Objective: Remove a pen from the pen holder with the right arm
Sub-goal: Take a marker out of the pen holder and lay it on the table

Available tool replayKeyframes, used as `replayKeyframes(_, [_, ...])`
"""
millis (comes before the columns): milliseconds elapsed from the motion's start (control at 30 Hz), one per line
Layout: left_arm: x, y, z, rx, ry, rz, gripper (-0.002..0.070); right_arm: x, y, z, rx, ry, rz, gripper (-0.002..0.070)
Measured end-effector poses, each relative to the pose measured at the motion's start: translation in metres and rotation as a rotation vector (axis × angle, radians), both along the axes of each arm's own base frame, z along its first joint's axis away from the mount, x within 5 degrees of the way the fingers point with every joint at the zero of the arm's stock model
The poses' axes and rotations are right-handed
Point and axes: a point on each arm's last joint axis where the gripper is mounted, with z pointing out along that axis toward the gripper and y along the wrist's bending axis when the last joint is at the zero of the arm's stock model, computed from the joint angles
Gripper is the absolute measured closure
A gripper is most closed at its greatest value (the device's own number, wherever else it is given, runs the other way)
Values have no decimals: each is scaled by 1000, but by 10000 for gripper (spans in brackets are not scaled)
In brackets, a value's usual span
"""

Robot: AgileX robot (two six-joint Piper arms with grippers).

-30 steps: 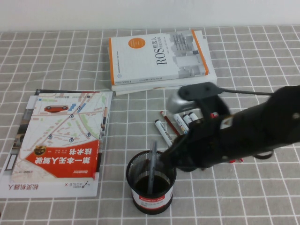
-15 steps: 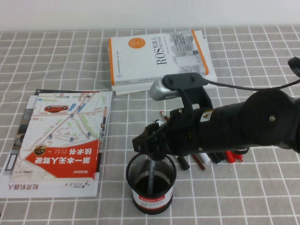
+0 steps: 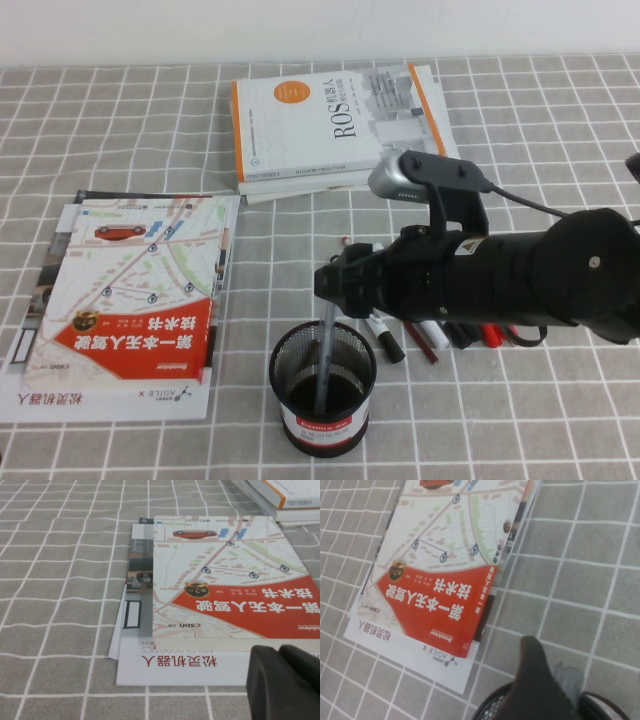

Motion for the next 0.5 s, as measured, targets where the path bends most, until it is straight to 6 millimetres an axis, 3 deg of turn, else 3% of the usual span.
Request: replayKeyframes(500, [0,0,0,0,0,0,678,0,14,-22,-53,10,49,298])
